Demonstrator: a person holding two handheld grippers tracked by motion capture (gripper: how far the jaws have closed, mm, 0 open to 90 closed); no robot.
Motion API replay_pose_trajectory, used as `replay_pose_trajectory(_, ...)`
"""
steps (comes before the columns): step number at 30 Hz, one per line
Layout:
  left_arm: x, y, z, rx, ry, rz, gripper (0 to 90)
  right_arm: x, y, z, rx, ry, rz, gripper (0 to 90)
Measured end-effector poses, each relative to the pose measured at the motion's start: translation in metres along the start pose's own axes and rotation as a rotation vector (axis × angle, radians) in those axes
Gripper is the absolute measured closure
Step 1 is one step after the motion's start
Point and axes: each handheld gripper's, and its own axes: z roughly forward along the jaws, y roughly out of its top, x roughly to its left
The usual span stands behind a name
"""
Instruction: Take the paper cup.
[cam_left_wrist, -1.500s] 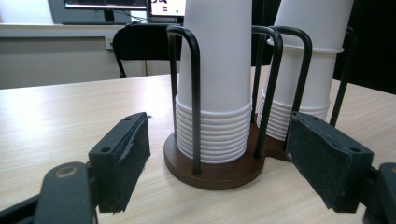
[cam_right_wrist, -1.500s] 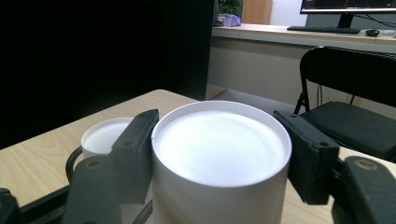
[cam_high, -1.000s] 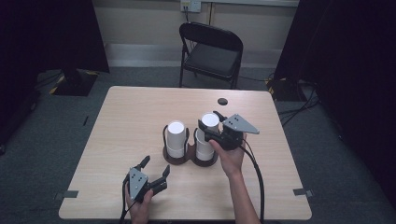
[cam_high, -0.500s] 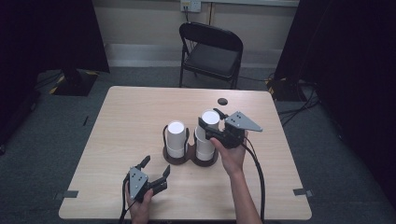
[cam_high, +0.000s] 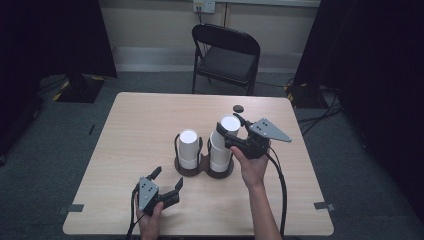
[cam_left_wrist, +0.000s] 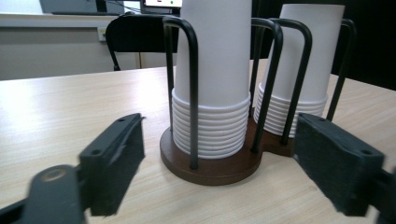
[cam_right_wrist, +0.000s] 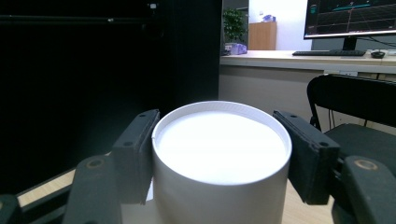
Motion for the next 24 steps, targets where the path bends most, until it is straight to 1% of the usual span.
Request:
replay_pose_trajectory(4,0.001,0.000,0.000,0.009,-0.006,-0.014,16.3,0.001,0.001,-0.010,-0.010,-0.002,0.028,34.1)
replay_pose_trajectory(7,0.004,0.001,0.001,0.028,-0.030,-0.035,16.3,0.001,0.000,-0.014,-0.021,-0.005,0.038,34.0)
replay_pose_trajectory(8,0.004,0.001,0.001,0.032,-0.027,-0.043,16.2,0.001,0.000,-0.017,-0.029,-0.008,0.043,34.1)
replay_pose_trajectory(9,0.005,0.001,0.002,0.042,-0.036,-0.049,16.1,0.000,0.000,-0.019,-0.036,-0.003,0.053,34.1)
replay_pose_trajectory(10,0.006,0.002,0.003,0.055,-0.054,-0.058,16.1,-0.001,0.001,-0.024,-0.048,0.003,0.081,34.0)
replay_pose_trajectory(11,0.006,0.002,0.003,0.055,-0.054,-0.058,16.0,-0.001,0.001,-0.024,-0.048,0.003,0.081,34.0)
replay_pose_trajectory(12,0.007,0.002,0.003,0.055,-0.069,-0.063,16.0,-0.001,0.001,-0.026,-0.050,0.003,0.087,34.1)
replay_pose_trajectory(13,0.007,0.003,0.001,0.049,-0.097,-0.075,15.8,0.000,0.000,-0.031,-0.050,-0.010,0.102,34.0)
replay_pose_trajectory(14,0.007,0.003,0.001,0.049,-0.097,-0.075,15.9,0.000,0.000,-0.031,-0.050,-0.010,0.102,34.0)
replay_pose_trajectory(15,0.007,0.003,0.001,0.056,-0.098,-0.072,15.9,0.001,-0.001,-0.033,-0.055,-0.017,0.113,34.1)
replay_pose_trajectory(16,0.007,0.003,0.002,0.075,-0.096,-0.067,17.1,0.003,-0.005,-0.037,-0.057,-0.019,0.141,34.1)
replay_pose_trajectory(17,0.006,0.004,0.002,0.080,-0.112,-0.069,17.1,0.004,-0.007,-0.039,-0.056,-0.021,0.147,34.1)
replay_pose_trajectory(18,0.006,0.005,0.002,0.082,-0.118,-0.070,17.3,0.006,-0.009,-0.040,-0.057,-0.025,0.153,34.1)
replay_pose_trajectory(20,0.006,0.006,0.002,0.079,-0.124,-0.074,17.6,0.007,-0.011,-0.042,-0.057,-0.021,0.163,34.1)
replay_pose_trajectory(21,0.005,0.006,0.001,0.068,-0.138,-0.084,17.8,0.011,-0.016,-0.047,-0.058,-0.014,0.180,34.1)
replay_pose_trajectory(22,0.005,0.006,0.001,0.068,-0.138,-0.084,18.0,0.012,-0.017,-0.048,-0.057,-0.013,0.182,34.1)
replay_pose_trajectory(23,0.005,0.007,0.002,0.059,-0.149,-0.097,18.0,0.012,-0.017,-0.048,-0.057,-0.013,0.182,34.1)
replay_pose_trajectory(24,0.004,0.008,0.002,0.060,-0.164,-0.109,17.9,0.016,-0.021,-0.051,-0.048,-0.005,0.191,34.1)
